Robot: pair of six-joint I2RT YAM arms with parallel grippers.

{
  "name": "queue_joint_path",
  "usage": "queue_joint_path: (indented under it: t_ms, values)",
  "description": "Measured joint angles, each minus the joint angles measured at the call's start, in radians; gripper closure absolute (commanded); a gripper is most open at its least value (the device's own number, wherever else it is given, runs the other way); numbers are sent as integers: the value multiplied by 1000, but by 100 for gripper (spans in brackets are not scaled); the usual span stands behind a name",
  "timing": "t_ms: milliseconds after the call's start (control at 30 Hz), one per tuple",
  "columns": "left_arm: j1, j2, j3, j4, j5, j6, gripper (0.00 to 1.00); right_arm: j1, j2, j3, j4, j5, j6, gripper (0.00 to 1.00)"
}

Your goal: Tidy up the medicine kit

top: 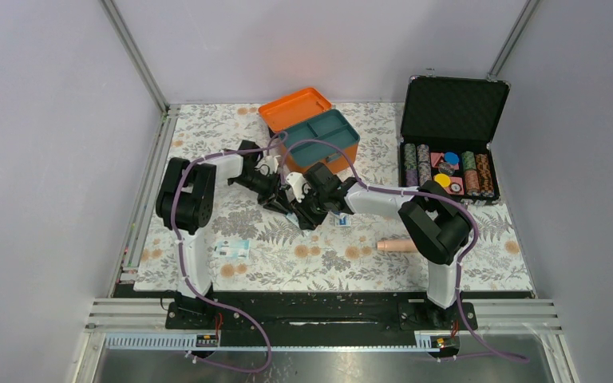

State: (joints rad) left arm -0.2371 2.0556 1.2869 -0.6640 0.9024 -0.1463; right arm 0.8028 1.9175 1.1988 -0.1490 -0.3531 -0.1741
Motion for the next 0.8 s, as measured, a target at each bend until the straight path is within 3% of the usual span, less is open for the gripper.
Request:
queue_joint_path:
  t_ms: [167, 267, 333, 400, 567, 800]
  values:
    - [-3, 20, 13, -5, 16, 1, 92, 0, 0, 0, 0, 0, 0, 62]
    - [-5, 23, 16, -10, 26, 9, 100, 0, 0, 0, 0, 0, 0, 55]
    - [-6, 23, 19, -18, 32, 16, 100, 0, 0, 1, -1, 0, 2, 34]
    - [-6, 23, 23, -26, 37, 27, 100, -5, 0, 6, -11, -8, 0, 3]
    - [-5, 3, 38, -107, 37, 113, 100, -79, -60, 18, -114, -133, -50, 0]
    - [-5, -174, 44, -336, 23, 384, 100, -374, -390, 92, -300, -303, -67, 0]
